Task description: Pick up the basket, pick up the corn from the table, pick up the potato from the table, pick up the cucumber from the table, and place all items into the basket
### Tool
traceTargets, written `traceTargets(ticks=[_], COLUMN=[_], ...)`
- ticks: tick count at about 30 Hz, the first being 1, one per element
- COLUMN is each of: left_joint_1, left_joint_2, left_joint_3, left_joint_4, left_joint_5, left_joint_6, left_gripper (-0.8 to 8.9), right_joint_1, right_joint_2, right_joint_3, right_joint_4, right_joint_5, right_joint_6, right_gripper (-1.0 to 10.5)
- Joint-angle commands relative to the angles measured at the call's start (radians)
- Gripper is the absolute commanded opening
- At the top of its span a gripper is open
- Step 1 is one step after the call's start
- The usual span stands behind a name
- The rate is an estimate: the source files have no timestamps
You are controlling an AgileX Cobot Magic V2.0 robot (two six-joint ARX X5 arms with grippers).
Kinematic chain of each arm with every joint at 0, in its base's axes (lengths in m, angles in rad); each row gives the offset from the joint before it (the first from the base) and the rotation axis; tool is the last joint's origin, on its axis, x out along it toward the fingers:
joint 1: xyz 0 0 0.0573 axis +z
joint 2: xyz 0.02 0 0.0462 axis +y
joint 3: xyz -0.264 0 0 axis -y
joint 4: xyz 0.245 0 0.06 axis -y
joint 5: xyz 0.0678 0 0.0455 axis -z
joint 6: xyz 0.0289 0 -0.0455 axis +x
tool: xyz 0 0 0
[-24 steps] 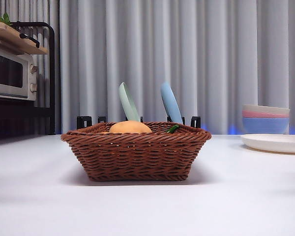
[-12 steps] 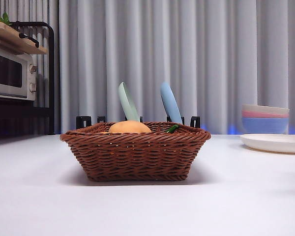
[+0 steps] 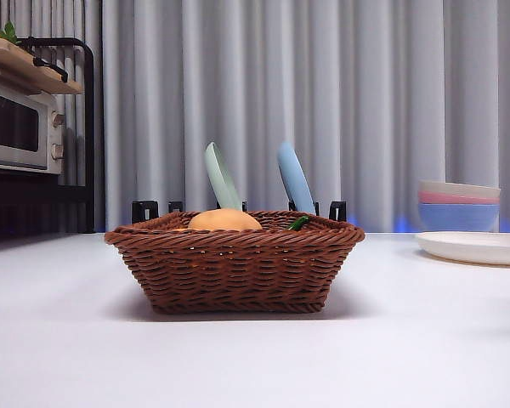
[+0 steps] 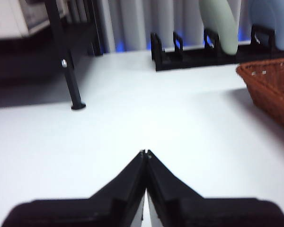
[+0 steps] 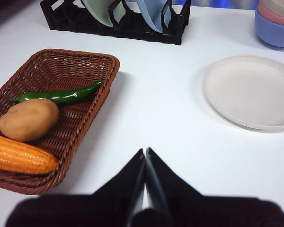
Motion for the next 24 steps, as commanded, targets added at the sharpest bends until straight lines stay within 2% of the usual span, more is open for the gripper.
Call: traceTargets(ticks=[1,24], left_joint_1=[0.003,0.002], left_joint_2=[-0.004,-0.002], left_joint_3=[-0.01,-0.01], left_joint_4=[-0.018,-0.026], left_joint_5=[0.006,0.008], left_joint_6=[-0.023,-0.015], left_gripper=[0.0,0.0], right_joint_1=[0.001,0.001], right_joint_2=[-0.001,-0.001], right_joint_3=[-0.002,-0.002], right_joint_4=[0.005,0.005], right_joint_5=[0.0,0.0], right_joint_6=[0.012,0.012], right_gripper=[0.0,0.0])
